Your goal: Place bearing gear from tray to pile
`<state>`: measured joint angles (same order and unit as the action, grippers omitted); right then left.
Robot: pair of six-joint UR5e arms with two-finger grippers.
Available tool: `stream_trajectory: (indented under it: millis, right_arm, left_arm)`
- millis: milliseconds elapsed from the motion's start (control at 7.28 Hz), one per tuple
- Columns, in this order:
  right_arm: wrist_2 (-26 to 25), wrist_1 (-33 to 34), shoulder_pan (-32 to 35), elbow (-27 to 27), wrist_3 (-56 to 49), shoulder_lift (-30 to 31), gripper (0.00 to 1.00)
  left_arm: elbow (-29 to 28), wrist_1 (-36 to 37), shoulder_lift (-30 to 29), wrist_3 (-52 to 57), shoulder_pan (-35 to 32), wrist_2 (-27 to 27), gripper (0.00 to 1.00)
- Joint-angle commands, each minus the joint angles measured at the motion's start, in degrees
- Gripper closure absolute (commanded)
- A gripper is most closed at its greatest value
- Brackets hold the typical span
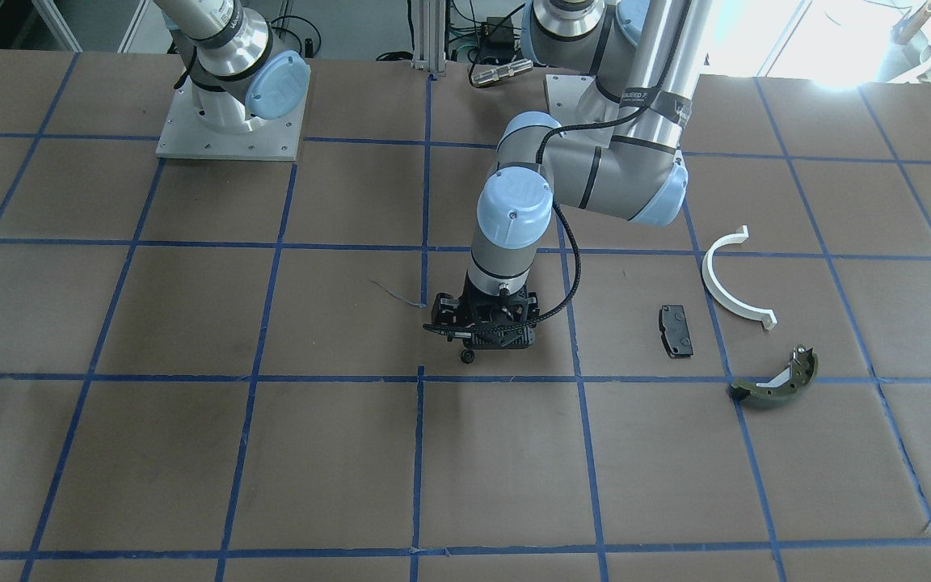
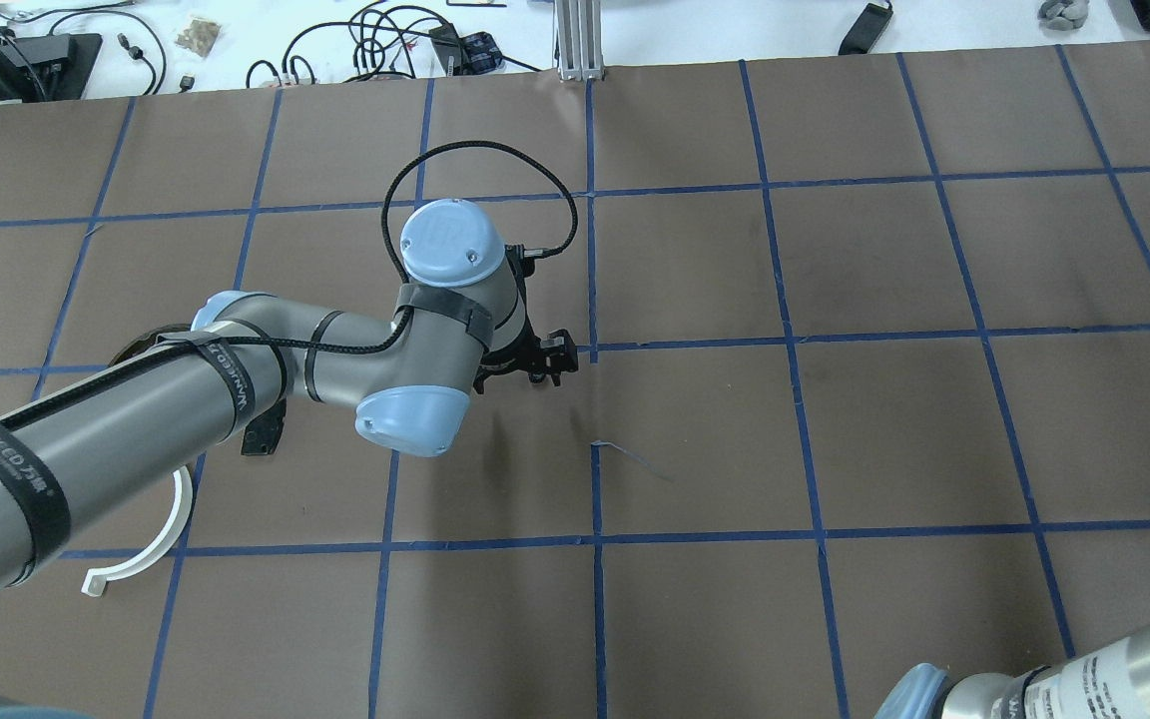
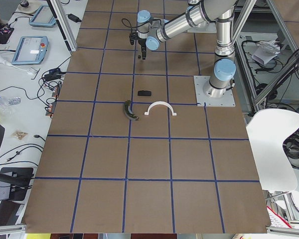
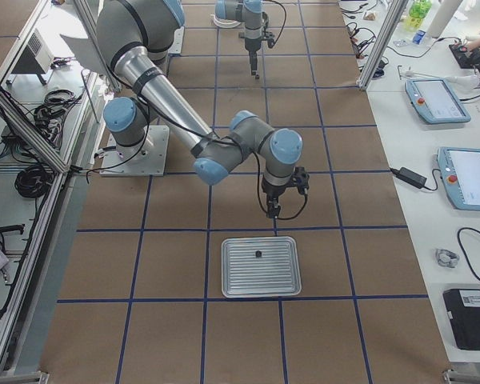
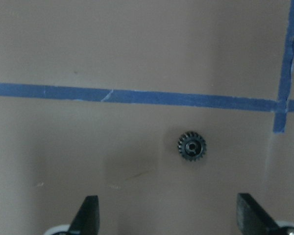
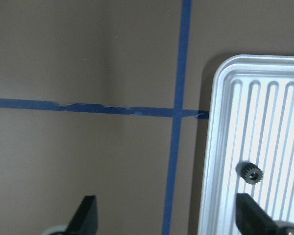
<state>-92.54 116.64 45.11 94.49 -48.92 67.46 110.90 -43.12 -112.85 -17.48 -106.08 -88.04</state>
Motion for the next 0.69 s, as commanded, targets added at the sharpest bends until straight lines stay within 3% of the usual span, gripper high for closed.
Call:
stream_trajectory:
  millis: [0,275,412,550]
  right_arm:
    - [1.48,5.61,-3.62,-1.93,-5.28,-6.44,0.01]
    - [2.19,5.7,-4.41,-4.75,-9.33,-9.88,0.01]
    - [1.67,5.27,-6.16,-4.49,-10.13,-9.98,0.07]
    - [1.4,5.0,-6.26,-4.4,-10.14,-10.07,0.14]
  left_arm:
    - [-4.09,0.41,-3.41,3.85,-1.93,-0.29,0.0]
    - [-3.5,0.49,-3.34,4.29,-2.03,-0.9,0.0]
    - [-2.98,0.4,-3.08,6.38,-1.85,-1.17,0.11]
    - [-3.06,0.4,-3.25,6.49,-1.85,-1.26,0.14]
